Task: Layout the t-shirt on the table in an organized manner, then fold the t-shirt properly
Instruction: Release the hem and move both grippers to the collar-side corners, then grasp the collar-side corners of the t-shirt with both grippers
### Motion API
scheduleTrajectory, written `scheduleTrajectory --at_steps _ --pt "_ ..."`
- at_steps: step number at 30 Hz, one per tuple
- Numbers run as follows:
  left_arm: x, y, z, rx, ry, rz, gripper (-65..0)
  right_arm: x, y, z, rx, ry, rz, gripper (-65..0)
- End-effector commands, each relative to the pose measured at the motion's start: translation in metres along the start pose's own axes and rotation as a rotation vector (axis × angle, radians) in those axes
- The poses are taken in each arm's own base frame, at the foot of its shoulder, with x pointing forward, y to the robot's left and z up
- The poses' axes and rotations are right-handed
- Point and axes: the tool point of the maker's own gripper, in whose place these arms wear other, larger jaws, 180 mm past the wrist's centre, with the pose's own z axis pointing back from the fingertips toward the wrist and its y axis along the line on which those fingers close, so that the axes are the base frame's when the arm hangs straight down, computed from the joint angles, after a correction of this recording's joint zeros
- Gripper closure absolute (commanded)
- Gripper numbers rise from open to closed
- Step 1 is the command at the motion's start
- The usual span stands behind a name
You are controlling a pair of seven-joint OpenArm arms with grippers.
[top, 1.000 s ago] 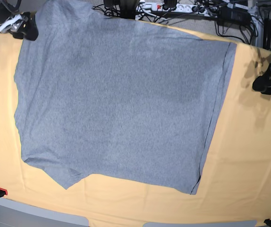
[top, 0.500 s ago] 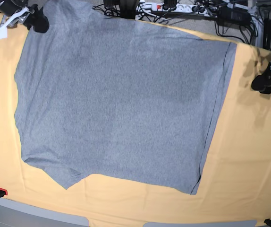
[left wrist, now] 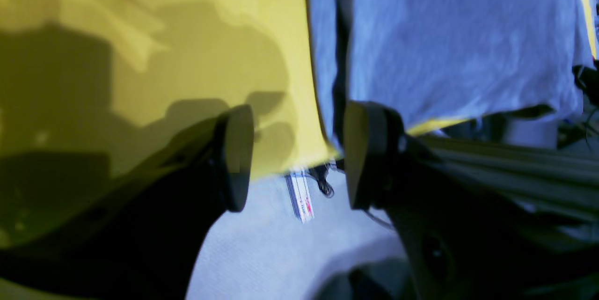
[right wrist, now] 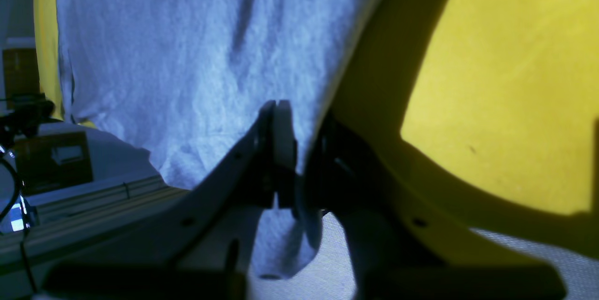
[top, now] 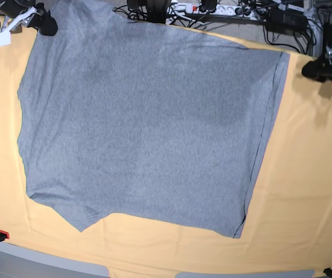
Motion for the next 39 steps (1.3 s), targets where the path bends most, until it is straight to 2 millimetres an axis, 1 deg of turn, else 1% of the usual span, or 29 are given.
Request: scheduleTrajectory --at_steps 1,4,6,10,12,16,19,21,23,27,30,33,35,39 --pt "0.007 -0.002 0.007 0.001 -0.007 -0.026 -32.7 0.007 0.002 0.005 0.008 -0.018 0.016 -8.3" --pt "-0.003 -0.002 0.008 0.002 0.016 -0.011 -32.8 0.009 0.004 0.005 0.023 -0.031 0.014 -8.9" --pt "-0.003 -0.002 0.008 0.001 0.015 -0.011 -33.5 0.01 0.006 0.005 0.03 -0.038 0.013 -10.2" --pt "-0.002 -0.002 0.008 0.001 0.015 -0.011 -42.5 0.01 0.006 0.005 0.03 -0.038 0.013 -14.4" --pt "-0.002 -0.002 0.008 0.001 0.015 -0.011 -44.7 0.01 0.006 0.005 0.03 -0.038 0.013 -15.3" --pt "-0.004 -0.002 0.006 -0.002 0.013 -0.007 -45.0 0.011 0.006 0.005 0.032 -0.04 0.013 -15.3" --pt "-0.003 -0.003 0.006 -0.003 0.014 -0.009 -45.0 0.014 0.011 0.006 0.057 -0.062 0.009 -15.3" --pt "0.001 -0.004 0.007 -0.003 0.011 -0.024 -44.9 0.015 0.011 0.006 0.057 -0.062 0.01 -15.3" --pt "0.01 -0.007 0.006 -0.006 -0.007 -0.051 -44.9 0.014 0.01 0.006 0.057 -0.062 0.009 -15.3" --pt "0.038 -0.013 0.006 -0.009 -0.063 -0.117 -44.9 0.015 0.011 0.006 0.057 -0.062 0.01 -15.3" --pt "0.045 -0.014 0.006 -0.009 -0.081 -0.128 -44.9 0.014 0.01 0.006 0.057 -0.062 0.009 -15.3" --pt "0.043 -0.014 0.004 -0.014 -0.084 -0.12 -44.9 0.015 0.011 0.006 0.057 -0.062 0.01 -15.3" --pt "0.038 -0.016 0.0 -0.025 -0.089 -0.103 -44.9 0.015 0.011 0.006 0.057 -0.062 0.01 -15.3" --pt "0.016 -0.019 -0.011 -0.044 -0.062 -0.055 -44.9 0.014 0.01 0.006 0.057 -0.062 0.009 -15.3"
